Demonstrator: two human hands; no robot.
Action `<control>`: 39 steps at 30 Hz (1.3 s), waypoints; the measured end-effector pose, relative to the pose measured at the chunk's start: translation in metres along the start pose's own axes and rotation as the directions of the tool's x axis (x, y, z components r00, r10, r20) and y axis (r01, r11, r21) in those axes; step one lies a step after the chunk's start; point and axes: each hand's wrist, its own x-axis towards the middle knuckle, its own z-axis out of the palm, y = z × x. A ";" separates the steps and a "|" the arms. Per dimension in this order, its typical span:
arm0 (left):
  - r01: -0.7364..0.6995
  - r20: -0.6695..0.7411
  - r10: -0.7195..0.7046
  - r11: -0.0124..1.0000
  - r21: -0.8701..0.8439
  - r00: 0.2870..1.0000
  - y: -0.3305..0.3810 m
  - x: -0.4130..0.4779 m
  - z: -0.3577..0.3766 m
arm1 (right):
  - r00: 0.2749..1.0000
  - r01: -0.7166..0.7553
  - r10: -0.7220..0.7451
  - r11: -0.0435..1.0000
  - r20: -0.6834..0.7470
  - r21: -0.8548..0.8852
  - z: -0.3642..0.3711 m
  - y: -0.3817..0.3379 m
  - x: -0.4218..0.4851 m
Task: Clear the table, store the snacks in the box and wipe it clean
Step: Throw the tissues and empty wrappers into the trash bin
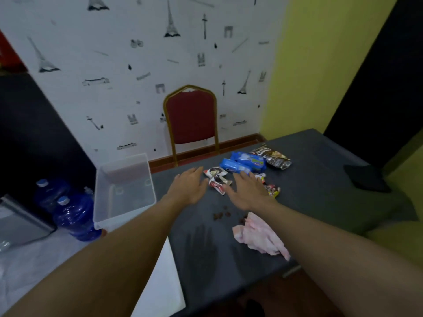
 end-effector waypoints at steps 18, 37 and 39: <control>0.032 0.131 -0.023 0.997 -0.072 0.991 0.105 0.092 0.073 | 0.993 -0.095 0.092 0.995 0.080 0.040 -0.006 0.162 0.044; 0.020 0.302 0.041 0.980 -0.197 0.952 0.097 0.084 0.179 | 0.978 0.023 -0.039 0.996 0.203 0.082 0.068 0.207 0.097; -0.053 0.260 0.101 0.981 -0.188 0.960 0.098 0.076 0.188 | 0.978 0.040 -0.051 0.998 0.205 0.056 0.074 0.207 0.108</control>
